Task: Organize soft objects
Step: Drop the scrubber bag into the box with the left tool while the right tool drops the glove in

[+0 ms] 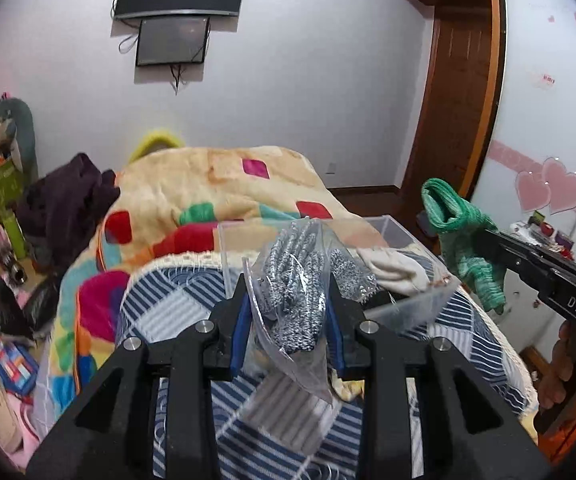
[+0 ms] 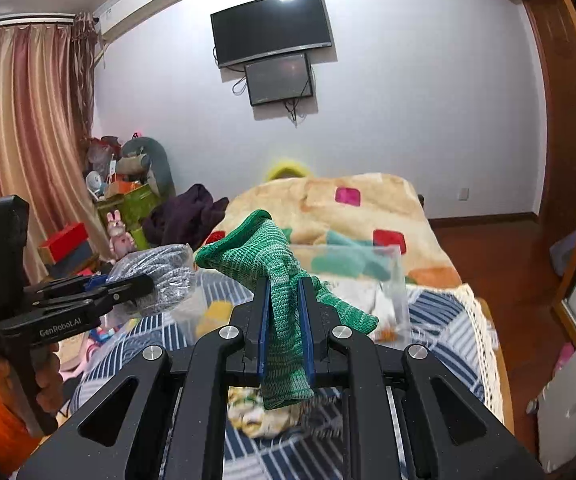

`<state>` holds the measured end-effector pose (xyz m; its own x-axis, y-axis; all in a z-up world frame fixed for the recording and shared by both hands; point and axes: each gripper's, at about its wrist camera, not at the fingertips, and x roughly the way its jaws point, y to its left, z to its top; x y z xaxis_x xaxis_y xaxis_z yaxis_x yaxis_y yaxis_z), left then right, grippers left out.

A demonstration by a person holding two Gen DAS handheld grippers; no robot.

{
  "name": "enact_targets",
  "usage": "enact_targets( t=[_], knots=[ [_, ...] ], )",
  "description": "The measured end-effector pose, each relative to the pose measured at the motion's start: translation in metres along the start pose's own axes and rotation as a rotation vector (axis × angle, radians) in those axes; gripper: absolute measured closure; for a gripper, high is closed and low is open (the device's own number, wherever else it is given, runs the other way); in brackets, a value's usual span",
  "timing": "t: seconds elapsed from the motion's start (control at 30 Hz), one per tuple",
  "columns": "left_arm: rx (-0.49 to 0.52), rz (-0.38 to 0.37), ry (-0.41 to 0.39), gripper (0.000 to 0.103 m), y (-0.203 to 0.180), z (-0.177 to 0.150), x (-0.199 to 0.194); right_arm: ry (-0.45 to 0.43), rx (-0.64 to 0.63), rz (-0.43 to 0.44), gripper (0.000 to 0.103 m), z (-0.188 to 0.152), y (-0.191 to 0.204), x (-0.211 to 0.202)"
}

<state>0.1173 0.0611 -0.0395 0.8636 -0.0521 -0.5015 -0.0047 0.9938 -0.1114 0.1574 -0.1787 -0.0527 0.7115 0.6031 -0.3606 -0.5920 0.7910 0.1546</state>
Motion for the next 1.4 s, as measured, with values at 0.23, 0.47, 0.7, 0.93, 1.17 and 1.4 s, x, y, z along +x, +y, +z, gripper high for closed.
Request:
enact_targets(
  t=[0.23, 0.47, 0.7, 0.93, 1.17, 1.4],
  knots=[
    [-0.019, -0.001, 0.048, 0.070, -0.001, 0.012, 0.040, 0.012, -0.002, -0.017, 0.091, 0.013, 0.002, 0.030],
    [-0.043, 0.013, 0.143, 0.070, 0.008, 0.012, 0.088, 0.078, -0.004, -0.030, 0.091, 0.011, 0.003, 0.063],
    [-0.040, 0.031, 0.202, 0.070, 0.014, 0.007, 0.118, 0.172, -0.024, -0.055, 0.091, 0.003, 0.002, 0.093],
    [0.037, 0.067, 0.211, 0.067, 0.000, 0.005, 0.125, 0.247, -0.030, -0.061, 0.091, -0.009, 0.000, 0.112],
    [0.090, 0.104, 0.189, 0.031, -0.010, 0.005, 0.117, 0.292, -0.026, -0.051, 0.087, -0.011, -0.002, 0.116],
    [0.077, 0.060, 0.163, 0.030, -0.006, 0.012, 0.097, 0.268, -0.025, -0.023, 0.065, -0.007, -0.004, 0.096]
  ],
)
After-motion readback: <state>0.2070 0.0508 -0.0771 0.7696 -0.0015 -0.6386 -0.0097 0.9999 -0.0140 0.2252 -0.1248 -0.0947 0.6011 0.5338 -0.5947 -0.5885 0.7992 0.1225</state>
